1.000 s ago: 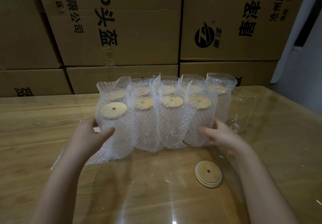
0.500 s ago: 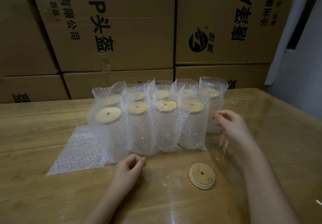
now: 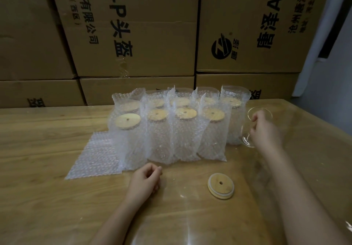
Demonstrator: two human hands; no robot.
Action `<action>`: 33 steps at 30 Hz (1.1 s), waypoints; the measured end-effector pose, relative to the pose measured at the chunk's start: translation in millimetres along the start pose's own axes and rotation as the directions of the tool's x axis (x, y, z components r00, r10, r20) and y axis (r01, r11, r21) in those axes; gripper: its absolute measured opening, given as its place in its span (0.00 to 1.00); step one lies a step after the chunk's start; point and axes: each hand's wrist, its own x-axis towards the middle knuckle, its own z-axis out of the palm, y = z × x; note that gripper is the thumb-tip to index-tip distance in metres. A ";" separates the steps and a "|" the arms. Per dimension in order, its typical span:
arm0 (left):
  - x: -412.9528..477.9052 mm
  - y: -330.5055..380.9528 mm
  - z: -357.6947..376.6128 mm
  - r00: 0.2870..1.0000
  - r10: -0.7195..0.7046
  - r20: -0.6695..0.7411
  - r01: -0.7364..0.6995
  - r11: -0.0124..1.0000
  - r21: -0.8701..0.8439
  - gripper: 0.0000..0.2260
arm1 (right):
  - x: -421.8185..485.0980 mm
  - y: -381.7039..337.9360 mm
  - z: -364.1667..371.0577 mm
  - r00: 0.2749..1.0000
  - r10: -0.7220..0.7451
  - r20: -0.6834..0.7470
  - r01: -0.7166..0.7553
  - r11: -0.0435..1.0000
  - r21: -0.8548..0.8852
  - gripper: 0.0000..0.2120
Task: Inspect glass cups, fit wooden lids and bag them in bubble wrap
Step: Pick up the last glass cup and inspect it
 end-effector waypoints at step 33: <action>-32.5 43.3 -2.5 0.988 -0.142 0.066 0.143 0.650 -0.746 0.25 | -172.1 -87.0 74.5 0.926 -0.230 -0.301 0.365 0.332 0.870 0.13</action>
